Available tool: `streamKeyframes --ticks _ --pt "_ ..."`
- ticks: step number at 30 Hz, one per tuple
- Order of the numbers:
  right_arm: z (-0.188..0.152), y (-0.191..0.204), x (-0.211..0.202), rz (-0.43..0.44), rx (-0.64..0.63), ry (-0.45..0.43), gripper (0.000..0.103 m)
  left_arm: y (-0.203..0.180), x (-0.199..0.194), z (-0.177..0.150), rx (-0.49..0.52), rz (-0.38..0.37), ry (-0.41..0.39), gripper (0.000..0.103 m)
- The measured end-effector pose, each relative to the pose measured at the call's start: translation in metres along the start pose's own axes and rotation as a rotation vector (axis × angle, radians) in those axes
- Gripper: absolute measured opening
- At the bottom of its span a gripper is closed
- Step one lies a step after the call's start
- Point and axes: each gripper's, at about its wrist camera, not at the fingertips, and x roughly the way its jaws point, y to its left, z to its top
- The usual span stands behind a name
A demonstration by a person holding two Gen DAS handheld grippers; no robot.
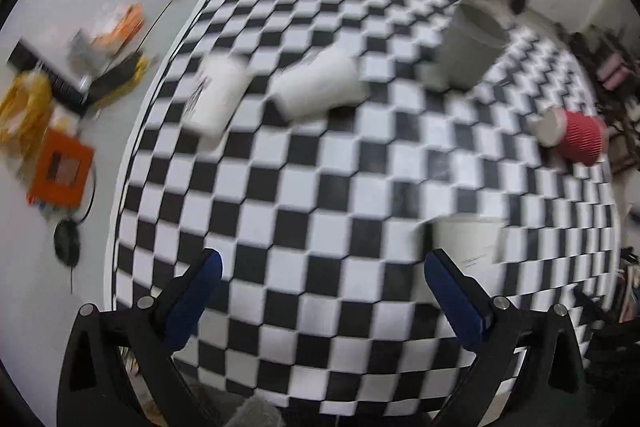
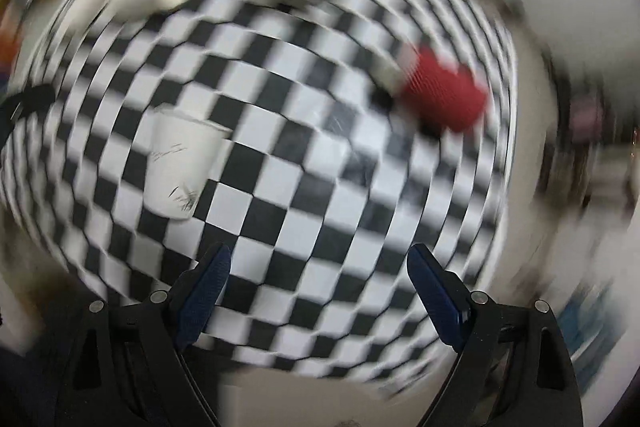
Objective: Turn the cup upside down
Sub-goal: 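Grasp the white cup with the right tool while the left tool releases it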
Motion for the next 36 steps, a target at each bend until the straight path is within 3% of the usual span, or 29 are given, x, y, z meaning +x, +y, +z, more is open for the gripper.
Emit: streamKeyframes --ticks 5,10,15,18,21,23,26,30,36 --pt "0.023 0.074 0.004 -0.212 -0.564 -0.051 0.091 0.018 0.042 -0.026 -0.046 0.075 0.056 0.103" --pt "0.001 0.137 0.031 -0.472 -1.197 -0.123 0.09 0.026 0.075 -0.044 -0.064 0.084 0.117 0.103" --pt "-0.042 0.15 0.07 -0.664 -1.75 -0.135 0.088 0.026 0.089 -0.048 -0.057 0.061 0.129 0.103" --pt "-0.052 0.146 0.092 -0.779 -1.959 -0.15 0.083 0.027 0.092 -0.047 -0.051 0.06 0.126 0.103" --pt "-0.056 0.144 0.105 -0.829 -2.074 -0.153 0.077 0.029 0.09 -0.045 -0.048 0.061 0.121 0.103" --pt "-0.056 0.145 0.11 -0.839 -2.121 -0.146 0.064 0.033 0.091 -0.044 -0.043 0.061 0.118 0.103" --pt "-0.056 0.145 0.117 -0.86 -2.155 -0.16 0.062 0.036 0.094 -0.035 -0.038 0.067 0.119 0.103" --pt "-0.053 0.144 0.111 -0.826 -2.122 -0.157 0.061 0.043 0.096 -0.033 -0.044 0.069 0.124 0.103" --pt "-0.044 0.159 0.097 -0.732 -1.926 -0.126 0.059 0.061 0.095 -0.029 -0.047 0.076 0.116 0.103"
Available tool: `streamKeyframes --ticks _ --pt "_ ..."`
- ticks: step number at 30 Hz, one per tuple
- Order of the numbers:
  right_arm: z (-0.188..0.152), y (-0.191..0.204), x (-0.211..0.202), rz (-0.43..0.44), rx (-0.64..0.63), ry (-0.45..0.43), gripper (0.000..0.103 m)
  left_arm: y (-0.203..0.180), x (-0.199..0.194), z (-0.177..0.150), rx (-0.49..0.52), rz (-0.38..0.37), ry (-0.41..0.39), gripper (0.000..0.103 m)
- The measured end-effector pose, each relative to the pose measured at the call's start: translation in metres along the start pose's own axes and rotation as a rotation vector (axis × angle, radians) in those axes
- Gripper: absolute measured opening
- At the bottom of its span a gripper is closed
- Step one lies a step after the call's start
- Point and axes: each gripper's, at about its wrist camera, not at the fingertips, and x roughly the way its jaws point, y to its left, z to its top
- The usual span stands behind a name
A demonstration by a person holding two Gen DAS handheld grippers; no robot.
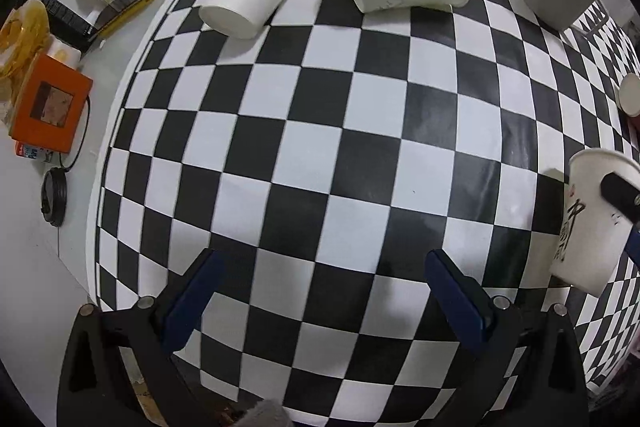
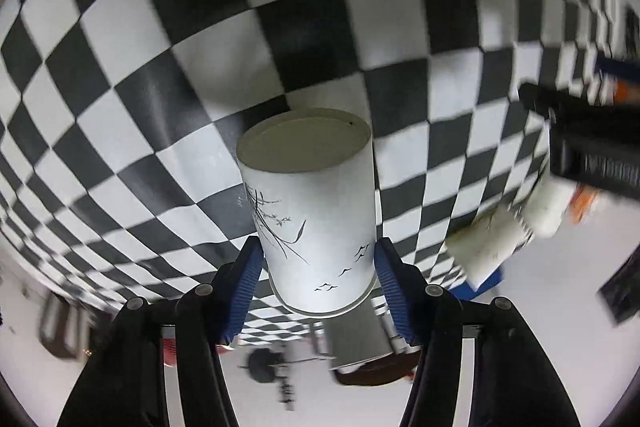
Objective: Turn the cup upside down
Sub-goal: 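Grasp the white cup with the right tool while the left tool releases it, then rotate the held white cup with the right tool so its rim faces down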
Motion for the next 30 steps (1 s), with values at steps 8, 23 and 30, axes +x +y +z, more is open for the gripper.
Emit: streamKeyframes --ticks 8,23,30 --pt "-0.042 -0.053 0.008 0.321 0.493 0.039 0.059 0.004 -0.018 0.012 0.022 0.01 -0.043 0.103" --pt "-0.144 -0.035 0.103 1.339 1.451 0.149 0.059 -0.04 -0.042 0.008 0.064 -0.004 -0.065 0.103" --pt "-0.143 -0.004 0.124 1.621 1.637 0.155 0.059 -0.043 -0.04 0.008 0.07 -0.013 -0.052 0.103"
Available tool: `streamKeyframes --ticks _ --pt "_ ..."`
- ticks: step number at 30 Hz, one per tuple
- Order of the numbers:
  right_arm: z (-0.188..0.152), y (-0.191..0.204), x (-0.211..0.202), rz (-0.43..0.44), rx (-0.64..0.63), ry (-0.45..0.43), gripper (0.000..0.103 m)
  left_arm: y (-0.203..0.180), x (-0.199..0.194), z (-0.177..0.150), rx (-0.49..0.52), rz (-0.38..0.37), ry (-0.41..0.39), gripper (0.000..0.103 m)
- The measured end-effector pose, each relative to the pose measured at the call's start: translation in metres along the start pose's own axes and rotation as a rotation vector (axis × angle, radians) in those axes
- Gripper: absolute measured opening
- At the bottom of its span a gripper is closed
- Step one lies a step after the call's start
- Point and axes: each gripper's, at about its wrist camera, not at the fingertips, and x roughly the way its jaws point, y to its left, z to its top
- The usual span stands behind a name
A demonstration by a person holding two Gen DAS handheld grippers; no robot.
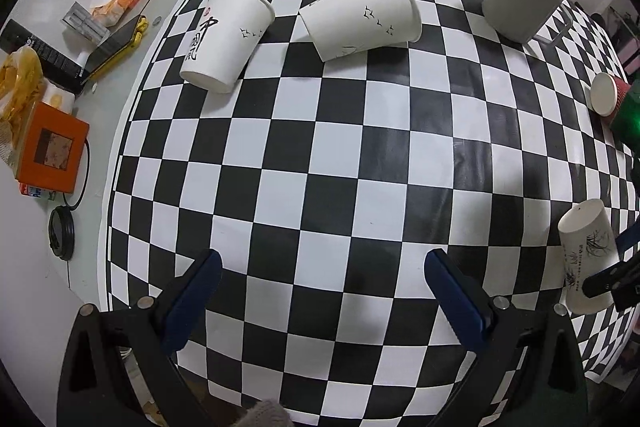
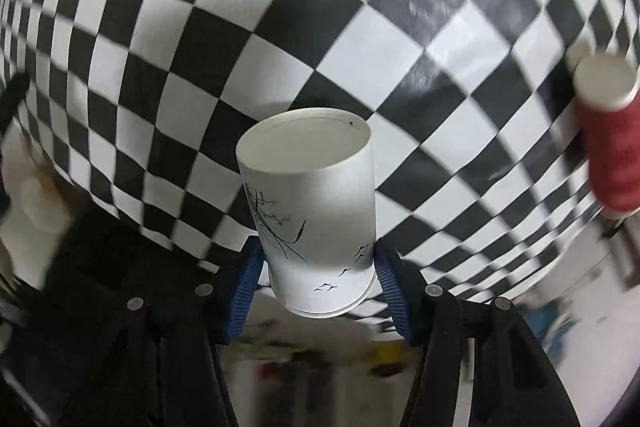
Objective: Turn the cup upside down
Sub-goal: 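Rotate the held white cup with the right tool so its rim faces down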
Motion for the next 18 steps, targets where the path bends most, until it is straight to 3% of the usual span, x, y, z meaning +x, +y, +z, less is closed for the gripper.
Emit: streamKeyframes --ticks 5,8,12,16,18 --pt "0.003 -0.008 0.015 0.079 0.083 0.04 0.065 -0.003 0.001 0.001 0.008 -0.005 0.006 0.103" --pt "0.003 -0.01 0.011 0.036 0.089 0.027 0.084 -0.007 0.002 0.001 0.014 -0.004 0.008 0.103" --pt "0.009 0.003 -0.011 0.004 0.054 -0.059 0.084 -0.011 0.005 0.002 0.014 -0.01 0.019 0.103" --pt "0.019 0.012 -0.011 0.025 0.028 -0.099 0.083 -0.015 0.008 0.0 0.023 -0.011 0.032 0.103" --pt "0.021 0.019 -0.007 0.058 0.016 -0.111 0.071 -0.016 0.009 0.0 0.024 -0.012 0.037 0.103"
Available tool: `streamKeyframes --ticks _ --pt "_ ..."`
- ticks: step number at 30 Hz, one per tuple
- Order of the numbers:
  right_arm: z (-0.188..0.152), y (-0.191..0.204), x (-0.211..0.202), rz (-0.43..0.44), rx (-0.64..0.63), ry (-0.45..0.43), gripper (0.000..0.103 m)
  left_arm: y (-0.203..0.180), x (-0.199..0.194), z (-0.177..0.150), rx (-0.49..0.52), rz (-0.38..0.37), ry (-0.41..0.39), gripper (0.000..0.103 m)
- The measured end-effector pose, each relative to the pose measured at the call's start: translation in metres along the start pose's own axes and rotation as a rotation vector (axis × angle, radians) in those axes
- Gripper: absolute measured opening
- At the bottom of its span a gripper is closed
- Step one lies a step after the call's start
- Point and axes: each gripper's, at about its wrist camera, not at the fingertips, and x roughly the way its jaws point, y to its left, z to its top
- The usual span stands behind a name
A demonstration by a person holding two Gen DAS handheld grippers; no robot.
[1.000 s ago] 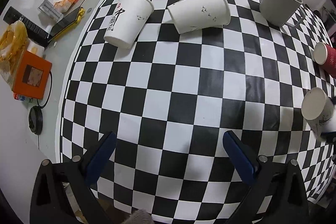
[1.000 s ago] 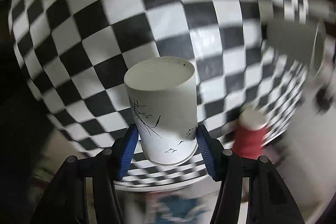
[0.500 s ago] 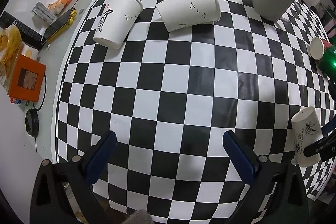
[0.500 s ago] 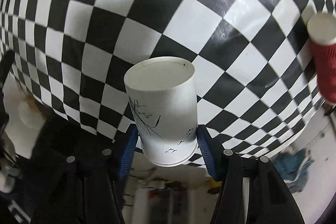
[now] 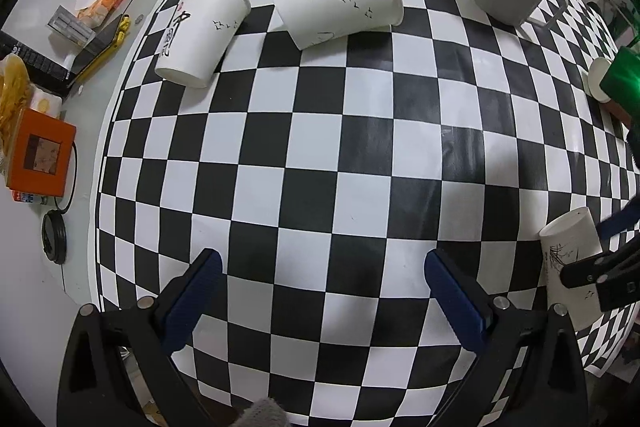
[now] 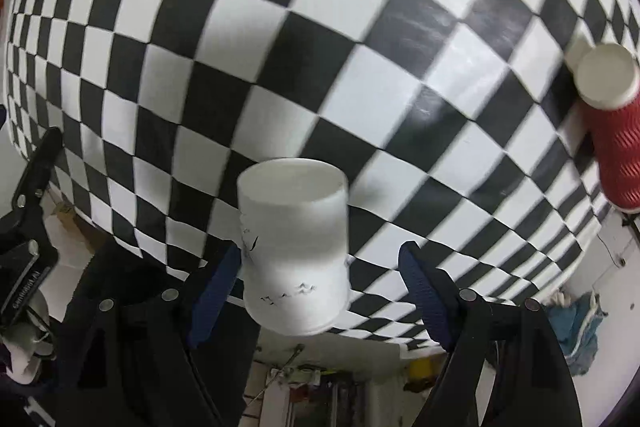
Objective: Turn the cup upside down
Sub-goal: 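Rotate the held white cup with the right tool so its rim faces down, then lower the white cup rim-down onto the table and open the right tool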
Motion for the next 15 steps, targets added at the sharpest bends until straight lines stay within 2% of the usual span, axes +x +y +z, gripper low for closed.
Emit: streamKeyframes --ticks 1,3,6,11,15 --pt "0.0 0.001 0.002 0.019 0.007 -0.001 0.058 0.0 0.0 0.0 0.001 0.0 0.001 0.103" --pt "-0.003 0.004 0.001 0.056 0.024 -0.031 0.059 0.0 -0.001 0.0 0.001 0.003 0.0 0.103" --pt "-0.009 0.003 -0.013 0.093 0.063 -0.124 0.058 0.002 -0.001 0.001 -0.01 0.0 0.003 0.103" --pt "-0.021 -0.005 -0.052 0.113 0.171 -0.408 0.058 0.007 0.001 0.007 -0.026 0.006 0.006 0.103" --pt "-0.025 -0.01 -0.072 0.071 0.259 -0.662 0.058 0.012 0.004 0.014 -0.038 0.016 0.003 0.103"
